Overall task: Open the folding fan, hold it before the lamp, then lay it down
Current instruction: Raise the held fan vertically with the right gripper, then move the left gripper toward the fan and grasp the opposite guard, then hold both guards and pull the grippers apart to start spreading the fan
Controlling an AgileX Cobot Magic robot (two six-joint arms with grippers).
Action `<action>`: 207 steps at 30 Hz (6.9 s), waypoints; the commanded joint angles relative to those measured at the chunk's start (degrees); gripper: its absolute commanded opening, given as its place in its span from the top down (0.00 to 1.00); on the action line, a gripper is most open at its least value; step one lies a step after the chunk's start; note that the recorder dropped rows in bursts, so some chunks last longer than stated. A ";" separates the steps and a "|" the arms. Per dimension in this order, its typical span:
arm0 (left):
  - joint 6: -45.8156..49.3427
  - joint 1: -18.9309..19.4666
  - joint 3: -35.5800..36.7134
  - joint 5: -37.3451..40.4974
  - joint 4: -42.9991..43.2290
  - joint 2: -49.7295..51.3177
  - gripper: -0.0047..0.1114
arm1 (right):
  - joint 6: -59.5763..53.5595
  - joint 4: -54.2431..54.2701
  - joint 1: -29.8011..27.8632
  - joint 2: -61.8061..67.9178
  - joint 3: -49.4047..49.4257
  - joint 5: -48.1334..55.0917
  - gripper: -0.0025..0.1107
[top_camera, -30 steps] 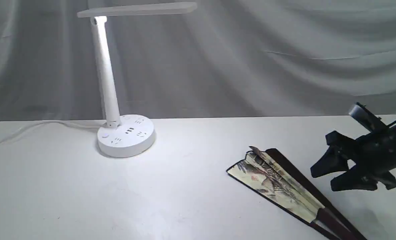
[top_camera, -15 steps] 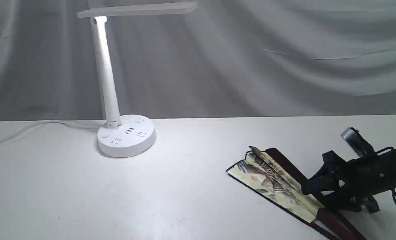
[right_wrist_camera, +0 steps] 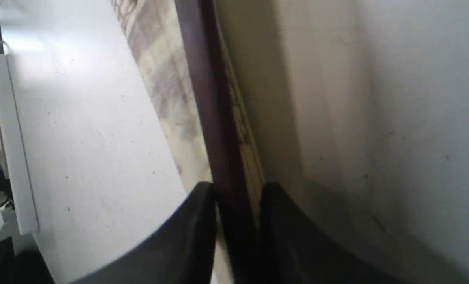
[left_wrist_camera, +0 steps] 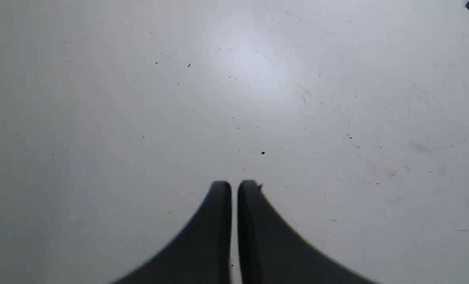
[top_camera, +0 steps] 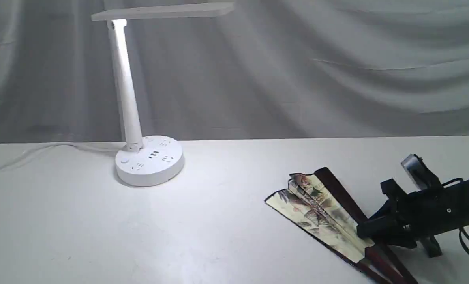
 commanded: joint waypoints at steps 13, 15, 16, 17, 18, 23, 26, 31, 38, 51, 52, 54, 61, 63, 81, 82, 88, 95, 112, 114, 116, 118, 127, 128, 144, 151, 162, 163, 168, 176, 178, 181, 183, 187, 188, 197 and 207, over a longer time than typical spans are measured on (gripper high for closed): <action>0.18 -0.32 -0.45 1.42 -2.82 0.14 0.94 | -6.38 9.62 -0.26 0.03 0.25 5.33 0.98; 0.18 -0.32 -0.45 1.97 -2.82 0.14 0.94 | -6.04 11.37 -0.26 0.03 0.25 5.33 0.98; 0.18 -0.32 -0.45 2.50 -2.82 0.14 0.94 | -5.56 12.16 -0.26 0.03 0.25 5.33 0.98; 0.18 -0.32 -0.45 2.66 -2.82 0.14 0.94 | -5.08 12.71 -0.26 0.03 0.25 5.33 0.98; 0.18 -0.32 -0.45 2.78 -2.82 0.14 0.94 | -4.44 13.13 -0.26 0.03 0.25 5.33 0.98; 0.30 -0.32 -0.45 2.78 -2.60 0.14 0.94 | -2.19 13.48 -0.26 0.03 0.25 5.33 0.98; 0.41 -0.32 -0.45 2.58 -2.36 0.14 0.94 | -1.47 13.75 -0.26 -0.60 0.67 5.33 0.98; 1.45 -0.32 -0.45 -0.49 -2.78 0.14 0.94 | -2.26 14.99 -0.26 -3.41 2.96 5.33 0.98; 5.05 -0.32 -0.45 -5.01 -7.55 0.14 0.94 | -2.26 17.97 -0.26 -7.50 7.86 5.33 0.98; 8.05 -0.67 -1.79 -4.90 -10.16 7.58 0.94 | -2.40 20.08 -0.26 -16.89 16.14 5.33 0.98; 9.06 -1.55 -2.64 -4.90 -10.03 8.71 0.94 | -2.68 20.08 -0.26 -17.94 16.86 5.33 0.98; 9.72 -4.27 -4.40 -5.45 -9.56 10.80 0.94 | -3.09 20.08 -0.26 -19.32 18.12 5.33 0.98; 9.72 -13.40 -10.84 -8.79 -9.20 19.74 0.94 | -4.22 20.13 -0.26 -23.54 23.28 5.33 0.98; 9.72 -16.09 -12.99 -9.12 -7.72 22.81 0.94 | -4.36 20.13 -0.26 -24.40 24.45 5.33 0.98; 9.74 -31.94 -29.27 -9.76 -0.59 42.11 0.94 | -5.21 19.78 -0.26 -28.05 25.97 5.33 0.98; 10.67 -32.36 -29.74 -11.09 -0.59 42.67 0.94 | -5.21 19.78 -0.26 -28.05 25.97 5.33 0.98; 10.36 -32.95 -29.78 -20.19 -1.03 44.45 0.94 | -5.81 20.23 -0.26 -28.03 25.97 5.33 0.98; 10.13 -32.95 -28.04 -31.18 -1.09 45.37 0.94 | -6.10 20.47 -0.26 -28.03 25.97 5.33 0.98; -25.99 -32.95 -15.73 -68.11 23.88 46.00 0.94 | -6.10 20.47 -0.26 -28.03 25.97 5.33 0.98; -31.48 -32.95 -15.59 -70.21 27.33 47.28 0.94 | -6.10 20.47 -0.26 -28.03 25.97 5.33 0.98; -35.71 -32.95 -15.70 -70.80 27.87 49.04 0.94 | -6.10 20.47 -0.26 -28.03 25.97 5.33 0.98; -42.00 -32.95 -15.70 -70.80 27.87 51.38 0.94 | -6.10 20.49 -0.26 -28.03 25.97 5.33 0.98; -65.28 -32.95 -17.06 -79.85 36.50 59.17 0.63 | -6.10 20.36 -0.26 -28.03 25.97 5.33 0.98; -67.45 -32.95 -17.80 -79.60 37.56 59.98 0.60 | -6.21 20.36 -0.26 -28.03 25.97 5.33 0.98; -106.87 -32.95 -29.03 -90.29 48.29 72.31 0.49 | -7.49 20.36 -0.15 -28.03 25.97 5.33 0.98; -114.98 -33.04 -32.56 -90.84 48.56 75.60 0.49 | -7.54 20.36 1.07 -27.91 25.97 5.33 0.98; -115.94 -36.34 -38.13 -92.69 46.89 78.03 0.49 | -7.54 20.26 1.65 -27.67 25.97 5.33 0.98; -116.40 -36.34 -38.46 -93.73 46.89 78.15 0.49 | -7.54 20.25 1.65 -27.67 25.97 5.33 0.98; -117.75 -36.34 -39.54 -93.19 46.89 78.27 0.58 | -7.54 20.14 1.65 -27.67 25.97 5.33 0.98; -118.69 -36.34 -39.54 -91.73 47.12 78.27 0.74 | -7.54 20.14 1.65 -27.67 25.97 5.33 0.98; -118.80 -36.34 -39.54 -91.73 47.12 78.27 0.74 | -7.54 20.14 1.65 -27.67 25.97 5.33 0.98; -118.80 -36.34 -39.54 -91.73 47.12 78.27 0.80 | -7.54 20.15 1.65 -27.67 25.97 5.33 0.98; -118.80 -36.34 -39.54 -91.94 47.12 78.27 0.89 | -7.54 20.15 1.65 -27.67 25.97 5.33 0.98; -118.80 -36.34 -39.54 -93.47 46.98 78.27 0.96 | -7.54 20.15 1.65 -27.67 25.97 5.33 0.98; -118.80 -36.34 -39.54 -93.72 46.98 78.27 0.96 | -7.54 20.15 1.65 -27.67 25.97 5.33 0.98; -118.92 -36.22 -39.54 -100.16 47.10 78.27 0.96 | -7.54 21.21 1.65 -27.67 25.86 5.33 0.80; -121.71 -35.97 -39.54 -101.98 50.52 78.27 0.96 | -7.54 25.57 1.65 -27.25 25.86 5.33 0.63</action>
